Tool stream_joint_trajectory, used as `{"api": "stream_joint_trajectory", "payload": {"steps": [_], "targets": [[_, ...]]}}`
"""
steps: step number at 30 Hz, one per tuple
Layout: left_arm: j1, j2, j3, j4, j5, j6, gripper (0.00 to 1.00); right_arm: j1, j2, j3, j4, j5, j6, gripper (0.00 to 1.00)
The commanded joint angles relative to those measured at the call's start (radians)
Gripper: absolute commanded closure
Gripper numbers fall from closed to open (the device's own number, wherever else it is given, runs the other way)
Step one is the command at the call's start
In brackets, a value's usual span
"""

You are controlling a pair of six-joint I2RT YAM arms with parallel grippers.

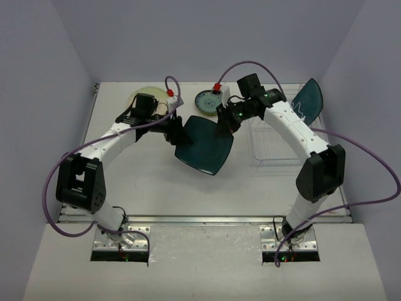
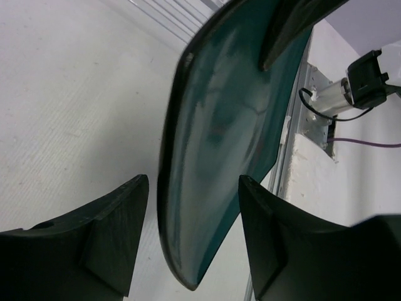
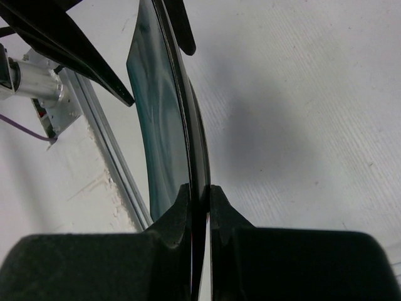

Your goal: Unload the plates from the dish rack

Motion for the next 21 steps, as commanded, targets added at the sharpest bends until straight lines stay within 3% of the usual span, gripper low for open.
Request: {"api": "stream_joint_trajectory", "payload": {"steps": [1, 6, 7, 10, 12, 13, 14, 15, 18, 21], "targets": [[-0.040, 0.003, -0.005, -0.022, 0.019, 0.086, 0.48, 0.006, -0.017, 0.087, 0.050, -0.130, 0.024, 1.00], [-0.062, 0.038, 0.009, -0.084, 0.034, 0.121, 0.57, 0.011, -0.008, 0.111, 0.027, -0.148, 0.015, 1.00], [-0.062, 0.048, 0.014, -0.089, 0.039, 0.126, 0.63, 0.012, -0.006, 0.112, 0.020, -0.147, 0.012, 1.00], [-0.062, 0.063, 0.013, -0.103, 0.056, 0.119, 0.96, 0.014, -0.005, 0.112, 0.007, -0.126, 0.004, 1.00], [-0.057, 0.058, -0.015, -0.055, 0.058, 0.066, 1.00, 0.014, -0.012, 0.097, 0.008, -0.097, 0.008, 0.93], [-0.050, 0.045, -0.033, -0.010, 0.060, 0.015, 1.00, 0.014, -0.018, 0.085, 0.012, -0.082, 0.015, 0.88], [-0.042, 0.029, -0.064, 0.037, 0.063, -0.047, 1.00, 0.013, -0.023, 0.074, 0.019, -0.055, 0.021, 0.75], [-0.032, 0.016, -0.106, 0.091, 0.064, -0.098, 1.00, 0.012, -0.028, 0.063, 0.028, -0.020, 0.026, 0.54], [0.040, -0.004, -0.169, 0.240, 0.073, -0.268, 1.00, 0.005, -0.037, 0.043, 0.045, 0.054, 0.059, 0.23], [0.088, 0.015, -0.176, 0.306, 0.059, -0.359, 1.00, -0.027, -0.036, 0.041, 0.069, 0.107, 0.111, 0.14]]}}
